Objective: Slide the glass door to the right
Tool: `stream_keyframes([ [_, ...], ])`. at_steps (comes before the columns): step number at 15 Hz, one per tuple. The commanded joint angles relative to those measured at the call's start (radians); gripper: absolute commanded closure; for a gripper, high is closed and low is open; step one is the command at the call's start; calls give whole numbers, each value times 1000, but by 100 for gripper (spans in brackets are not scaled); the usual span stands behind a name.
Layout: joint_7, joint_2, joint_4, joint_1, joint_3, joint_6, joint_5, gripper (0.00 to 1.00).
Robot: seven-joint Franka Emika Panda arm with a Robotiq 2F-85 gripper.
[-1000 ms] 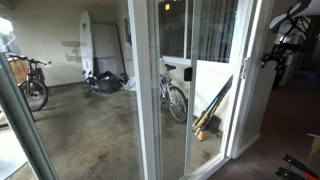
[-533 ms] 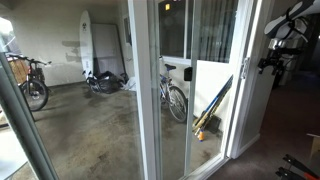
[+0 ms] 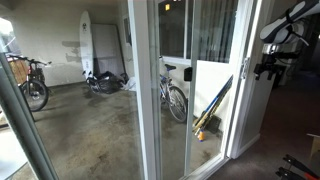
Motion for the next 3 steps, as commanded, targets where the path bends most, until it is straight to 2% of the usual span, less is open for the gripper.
stream_keyframes([
  [1,-1,5,7,7,-13,-3,1,0],
  [3,-1,5,8,6,-16,-3,1,0],
])
